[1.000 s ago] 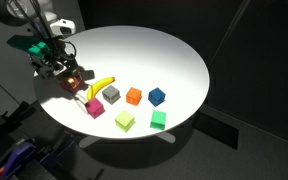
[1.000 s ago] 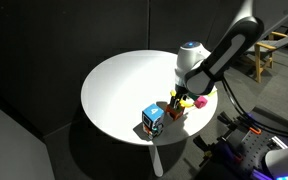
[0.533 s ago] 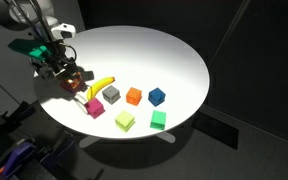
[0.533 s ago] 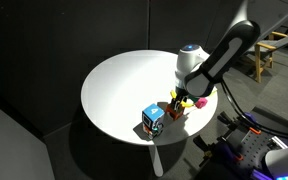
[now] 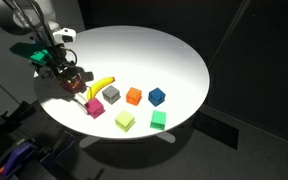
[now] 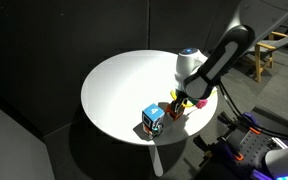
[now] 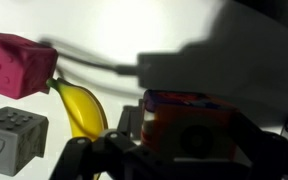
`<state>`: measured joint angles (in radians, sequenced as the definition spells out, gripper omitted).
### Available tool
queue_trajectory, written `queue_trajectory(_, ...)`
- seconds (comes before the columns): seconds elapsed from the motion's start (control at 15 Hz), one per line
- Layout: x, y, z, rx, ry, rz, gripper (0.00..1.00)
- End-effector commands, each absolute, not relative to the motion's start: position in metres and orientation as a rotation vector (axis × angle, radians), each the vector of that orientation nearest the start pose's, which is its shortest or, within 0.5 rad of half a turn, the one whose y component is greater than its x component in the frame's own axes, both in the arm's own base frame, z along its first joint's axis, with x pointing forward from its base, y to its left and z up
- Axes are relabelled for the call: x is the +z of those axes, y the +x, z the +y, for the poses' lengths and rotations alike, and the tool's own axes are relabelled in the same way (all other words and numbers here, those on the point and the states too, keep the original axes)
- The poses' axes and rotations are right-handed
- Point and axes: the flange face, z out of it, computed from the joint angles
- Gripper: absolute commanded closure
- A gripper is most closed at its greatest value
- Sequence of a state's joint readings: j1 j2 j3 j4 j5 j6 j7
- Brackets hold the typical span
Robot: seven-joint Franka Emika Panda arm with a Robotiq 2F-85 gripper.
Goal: Put the orange block on the stack
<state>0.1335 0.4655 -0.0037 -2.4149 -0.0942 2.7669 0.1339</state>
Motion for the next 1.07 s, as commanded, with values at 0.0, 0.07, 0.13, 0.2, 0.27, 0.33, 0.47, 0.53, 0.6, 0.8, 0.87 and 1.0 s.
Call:
queue_trajectory(0.0,0.111,0.472,0.064,0.160,-3.170,-0.142,0.27)
queue_trajectory(0.07,0.113,0.473,0.064,0.155,-3.171,-0.139,0.34)
queue_trajectory(0.13,0.116,0.474,0.064,0.150,-3.171,-0.137,0.44)
queue_trajectory(0.2,0.118,0.474,0.064,0.143,-3.172,-0.139,0.52)
queue_trajectory(0.27,0.121,0.475,0.065,0.140,-3.173,-0.137,0.58)
queue_trajectory(0.33,0.125,0.476,0.065,0.140,-3.175,-0.136,0.65)
queue_trajectory(0.47,0.130,0.477,0.065,0.138,-3.176,-0.132,0.77)
queue_trajectory(0.53,0.133,0.477,0.065,0.133,-3.178,-0.130,0.84)
queue_trajectory(0.6,0.137,0.478,0.065,0.135,-3.177,-0.130,0.90)
queue_trajectory(0.8,0.148,0.480,0.067,0.136,-3.179,-0.130,1.00)
queue_trajectory(0.87,0.153,0.480,0.068,0.137,-3.179,-0.135,1.00)
queue_trajectory(1.0,0.162,0.481,0.071,0.137,-3.186,-0.144,0.98)
